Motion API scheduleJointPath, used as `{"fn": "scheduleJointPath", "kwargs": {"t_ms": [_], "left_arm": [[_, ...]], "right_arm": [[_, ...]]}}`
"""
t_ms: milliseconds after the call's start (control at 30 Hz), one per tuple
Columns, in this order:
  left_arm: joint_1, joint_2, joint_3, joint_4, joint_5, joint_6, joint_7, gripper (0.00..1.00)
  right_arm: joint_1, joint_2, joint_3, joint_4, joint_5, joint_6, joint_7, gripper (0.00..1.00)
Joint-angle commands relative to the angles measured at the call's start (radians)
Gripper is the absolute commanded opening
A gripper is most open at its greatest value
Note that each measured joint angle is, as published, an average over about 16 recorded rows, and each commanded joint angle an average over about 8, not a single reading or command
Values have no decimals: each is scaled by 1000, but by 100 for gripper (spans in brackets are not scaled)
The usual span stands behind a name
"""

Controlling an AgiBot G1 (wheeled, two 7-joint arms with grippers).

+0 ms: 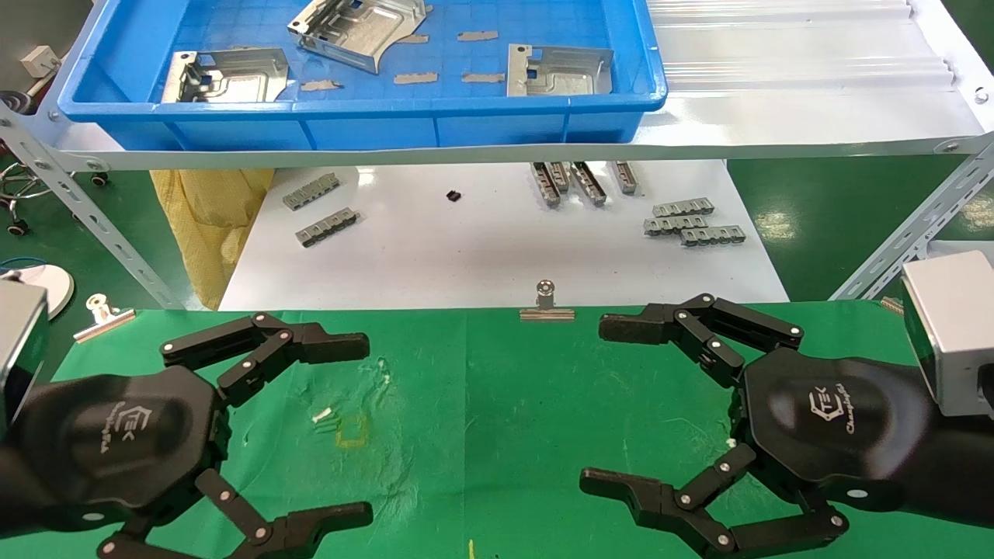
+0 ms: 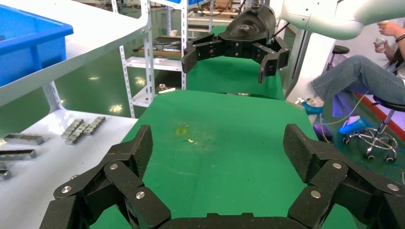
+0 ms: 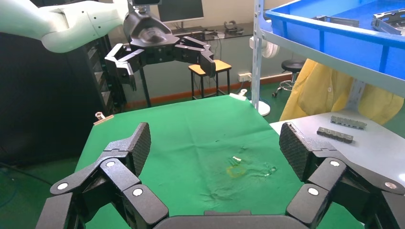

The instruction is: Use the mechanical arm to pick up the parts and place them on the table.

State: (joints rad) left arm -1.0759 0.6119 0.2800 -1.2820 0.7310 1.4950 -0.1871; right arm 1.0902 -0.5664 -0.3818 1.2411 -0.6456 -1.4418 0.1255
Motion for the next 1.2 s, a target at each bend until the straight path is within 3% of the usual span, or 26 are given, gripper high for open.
{"fn": "scheduleJointPath", "kwargs": {"t_ms": [33, 200, 467, 1200], "left_arm": [[0, 0, 0, 0, 0, 0, 0, 100], [0, 0, 0, 0, 0, 0, 0, 100], [0, 0, 0, 0, 0, 0, 0, 100], [0, 0, 0, 0, 0, 0, 0, 100]], "right_arm": [[0, 0, 0, 0, 0, 0, 0, 100], [0, 0, 0, 0, 0, 0, 0, 100], [0, 0, 0, 0, 0, 0, 0, 0], [0, 0, 0, 0, 0, 0, 0, 0]]}}
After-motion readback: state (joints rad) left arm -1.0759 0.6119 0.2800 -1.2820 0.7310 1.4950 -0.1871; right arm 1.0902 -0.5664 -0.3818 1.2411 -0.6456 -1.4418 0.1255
